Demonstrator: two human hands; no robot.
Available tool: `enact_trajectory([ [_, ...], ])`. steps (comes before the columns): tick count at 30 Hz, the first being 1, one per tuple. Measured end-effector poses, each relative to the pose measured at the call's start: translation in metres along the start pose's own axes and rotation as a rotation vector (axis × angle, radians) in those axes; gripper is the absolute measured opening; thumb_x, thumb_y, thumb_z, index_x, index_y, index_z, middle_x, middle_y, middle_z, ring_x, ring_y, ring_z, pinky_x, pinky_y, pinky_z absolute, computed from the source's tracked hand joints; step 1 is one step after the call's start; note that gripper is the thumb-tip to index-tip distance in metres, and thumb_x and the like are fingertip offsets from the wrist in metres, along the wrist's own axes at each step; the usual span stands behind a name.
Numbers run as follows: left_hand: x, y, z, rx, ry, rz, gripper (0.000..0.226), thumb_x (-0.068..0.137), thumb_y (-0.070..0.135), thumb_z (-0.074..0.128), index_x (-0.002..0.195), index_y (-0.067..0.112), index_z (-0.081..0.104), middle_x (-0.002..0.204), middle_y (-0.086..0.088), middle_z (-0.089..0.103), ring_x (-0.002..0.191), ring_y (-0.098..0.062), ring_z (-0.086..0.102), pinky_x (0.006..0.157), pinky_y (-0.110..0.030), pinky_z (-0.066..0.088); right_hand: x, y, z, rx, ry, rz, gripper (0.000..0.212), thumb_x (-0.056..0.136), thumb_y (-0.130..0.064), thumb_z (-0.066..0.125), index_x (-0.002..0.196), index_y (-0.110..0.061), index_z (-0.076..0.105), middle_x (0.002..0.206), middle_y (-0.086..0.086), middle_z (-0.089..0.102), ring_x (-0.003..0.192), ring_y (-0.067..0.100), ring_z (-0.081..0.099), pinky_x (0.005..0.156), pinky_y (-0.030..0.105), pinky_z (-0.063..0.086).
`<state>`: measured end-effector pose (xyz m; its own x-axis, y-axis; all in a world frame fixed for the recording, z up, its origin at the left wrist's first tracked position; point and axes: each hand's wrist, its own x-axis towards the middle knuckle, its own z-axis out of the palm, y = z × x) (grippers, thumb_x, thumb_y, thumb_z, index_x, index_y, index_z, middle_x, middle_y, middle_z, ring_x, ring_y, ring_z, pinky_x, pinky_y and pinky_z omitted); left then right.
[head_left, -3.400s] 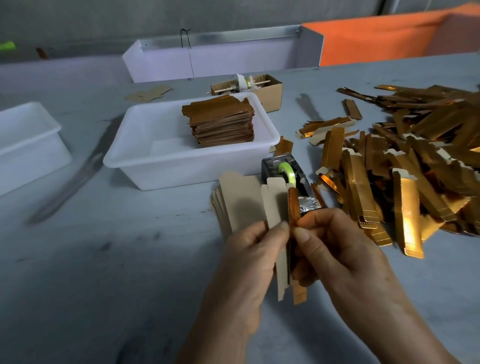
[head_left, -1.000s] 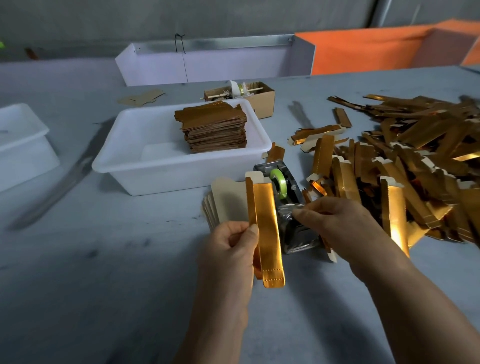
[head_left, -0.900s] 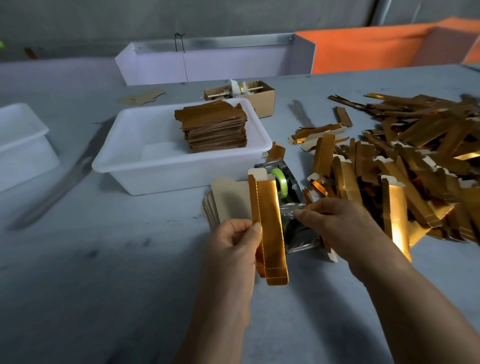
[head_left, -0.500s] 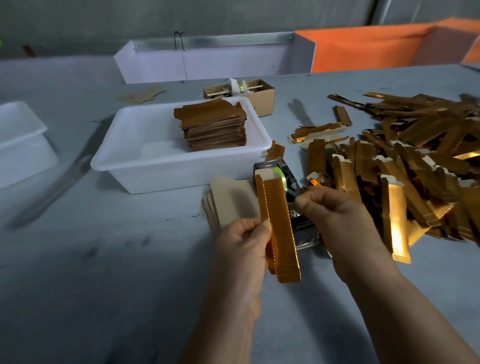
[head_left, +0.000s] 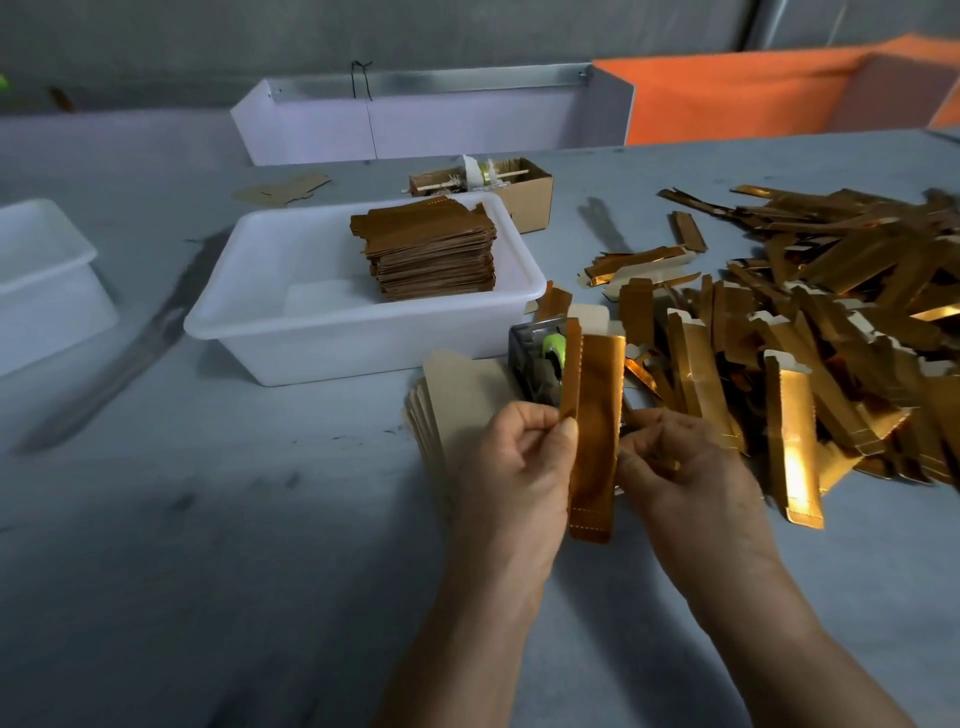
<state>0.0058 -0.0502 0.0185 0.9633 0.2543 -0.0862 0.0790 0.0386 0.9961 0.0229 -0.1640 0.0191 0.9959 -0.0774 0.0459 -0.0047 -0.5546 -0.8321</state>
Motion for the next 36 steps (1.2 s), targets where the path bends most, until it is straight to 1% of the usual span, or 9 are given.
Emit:
enact_trajectory([
  [4,0.002,-0.004,0.001,0.086,0.011,0.021,0.009,0.095,0.029,0.056,0.096,0.023,0.063,0.079,0.006,0.071,0.071,-0.009,0.066,0.062,-0.026,0.052,-0.003,0.006,0.004,0.058,0.023,-0.001,0.019,0.086,-0.021,0.061,0.068,-0.021,0.061,0.125,-0.004,0.051,0.105,0.006,0.046,0.07,0.011,0.035],
  [9,0.002,-0.004,0.003,0.15,0.052,0.077,0.005,0.094,0.027,0.059,0.093,0.024,0.063,0.076,0.007,0.072,0.066,-0.006,0.068,0.056,-0.02,0.052,-0.003,0.008,0.007,0.078,0.029,-0.023,0.015,0.085,-0.019,0.063,0.07,-0.02,0.063,0.125,-0.004,0.05,0.108,0.008,0.048,0.07,0.011,0.037],
  [14,0.002,-0.003,0.005,0.205,0.073,0.086,0.004,0.093,0.028,0.059,0.091,0.026,0.062,0.076,0.01,0.07,0.065,-0.001,0.065,0.057,-0.017,0.05,-0.005,0.01,0.005,-0.435,0.127,-0.234,0.007,0.084,-0.01,0.065,0.09,-0.008,0.069,0.124,0.008,0.053,0.116,0.024,0.046,0.085,0.031,0.046],
  [17,0.004,0.002,0.004,0.2,0.047,0.036,0.008,0.094,0.029,0.058,0.097,0.024,0.064,0.085,0.008,0.072,0.069,-0.003,0.067,0.057,-0.018,0.053,-0.009,0.005,-0.007,-0.263,0.113,-0.198,0.006,0.088,-0.016,0.06,0.084,-0.02,0.059,0.108,-0.002,0.053,0.096,0.015,0.051,0.067,0.017,0.039],
  [20,0.003,0.006,0.001,0.16,0.025,-0.011,0.009,0.092,0.027,0.061,0.097,0.022,0.066,0.089,0.005,0.073,0.074,-0.008,0.069,0.061,-0.024,0.056,-0.007,-0.003,-0.03,0.234,-0.066,0.068,0.008,0.087,-0.021,0.055,0.08,-0.022,0.059,0.083,-0.002,0.062,0.08,0.015,0.059,0.062,0.022,0.042],
  [22,-0.002,0.01,0.0,0.09,0.028,-0.026,0.005,0.091,0.024,0.063,0.088,0.022,0.067,0.077,0.005,0.072,0.059,-0.003,0.064,0.051,-0.019,0.051,-0.008,-0.011,-0.043,0.386,-0.178,0.116,0.011,0.083,-0.019,0.056,0.077,-0.021,0.065,0.077,0.001,0.066,0.077,0.018,0.062,0.066,0.026,0.045],
  [24,-0.007,0.013,-0.002,0.019,0.02,-0.053,0.008,0.09,0.019,0.064,0.083,0.021,0.067,0.075,0.002,0.072,0.055,-0.004,0.064,0.05,-0.018,0.051,-0.011,-0.017,-0.05,0.387,-0.261,0.06,0.012,0.077,-0.022,0.057,0.075,-0.022,0.069,0.077,0.0,0.067,0.074,0.016,0.063,0.066,0.028,0.047],
  [28,-0.013,0.019,-0.003,-0.136,-0.027,-0.128,0.005,0.088,0.008,0.065,0.086,0.01,0.068,0.083,-0.007,0.074,0.074,-0.017,0.074,0.069,-0.029,0.06,-0.014,-0.029,-0.05,0.315,-0.355,-0.118,0.023,0.064,-0.037,0.054,0.081,-0.035,0.071,0.084,-0.007,0.07,0.077,0.006,0.063,0.064,0.022,0.047],
  [36,-0.019,0.024,-0.006,-0.202,-0.075,-0.127,0.008,0.088,0.004,0.064,0.087,0.007,0.071,0.079,-0.007,0.075,0.072,-0.015,0.073,0.061,-0.02,0.057,-0.01,-0.029,-0.042,0.208,-0.299,-0.28,0.025,0.066,-0.037,0.053,0.084,-0.042,0.069,0.088,-0.018,0.067,0.086,0.0,0.061,0.067,0.01,0.05],
])
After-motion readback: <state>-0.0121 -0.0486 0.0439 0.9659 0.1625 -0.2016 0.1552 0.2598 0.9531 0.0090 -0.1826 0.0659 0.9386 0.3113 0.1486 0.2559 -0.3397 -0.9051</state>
